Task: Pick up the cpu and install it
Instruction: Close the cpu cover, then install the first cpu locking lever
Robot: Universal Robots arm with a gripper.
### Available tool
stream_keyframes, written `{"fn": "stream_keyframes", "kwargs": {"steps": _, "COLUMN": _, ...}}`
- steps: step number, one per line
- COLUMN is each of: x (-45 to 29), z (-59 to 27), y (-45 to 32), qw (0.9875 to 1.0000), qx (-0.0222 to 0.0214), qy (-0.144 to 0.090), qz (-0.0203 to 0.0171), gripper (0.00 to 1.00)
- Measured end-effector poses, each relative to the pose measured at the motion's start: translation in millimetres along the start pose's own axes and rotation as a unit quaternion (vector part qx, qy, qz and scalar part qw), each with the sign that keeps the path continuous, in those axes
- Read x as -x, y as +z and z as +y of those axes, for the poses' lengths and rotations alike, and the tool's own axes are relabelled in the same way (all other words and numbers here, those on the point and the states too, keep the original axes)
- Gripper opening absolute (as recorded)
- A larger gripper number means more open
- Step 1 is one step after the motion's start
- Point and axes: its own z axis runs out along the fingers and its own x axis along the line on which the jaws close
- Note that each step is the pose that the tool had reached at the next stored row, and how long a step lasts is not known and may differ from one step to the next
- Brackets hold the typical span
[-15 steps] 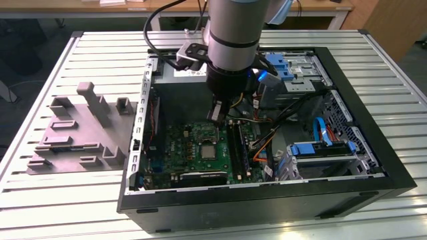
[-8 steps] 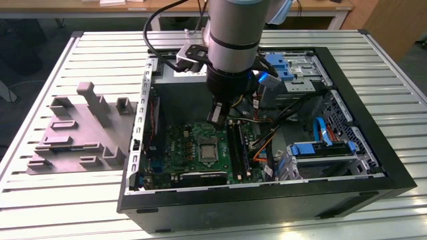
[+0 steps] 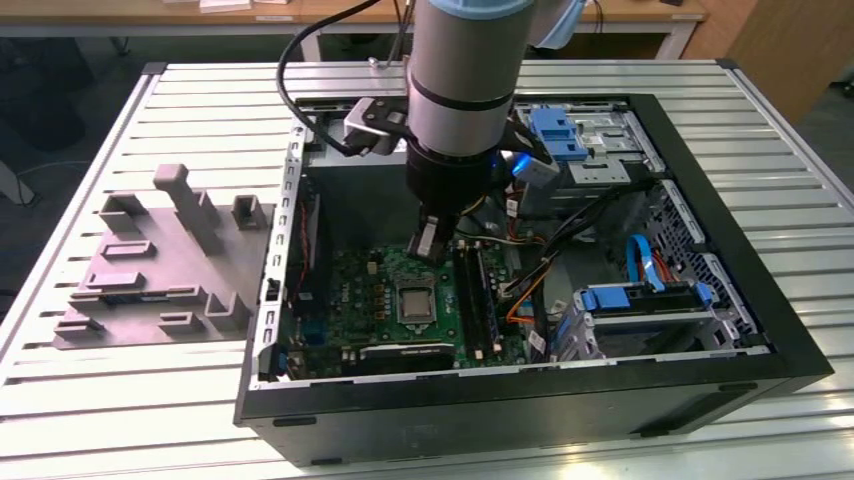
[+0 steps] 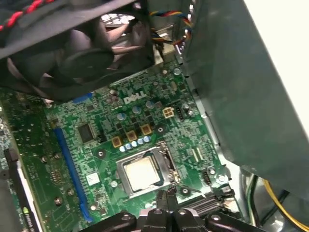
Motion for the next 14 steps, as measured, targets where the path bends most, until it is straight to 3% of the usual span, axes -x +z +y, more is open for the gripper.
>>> {"fn": "stream_keyframes", "kwargs": {"steps": 14, "x": -2.7, "z": 1.9, "y": 0.3, "qw": 1.0, "qx": -0.0001, "qy": -0.001, "qz": 0.0, "gripper": 0.11}}
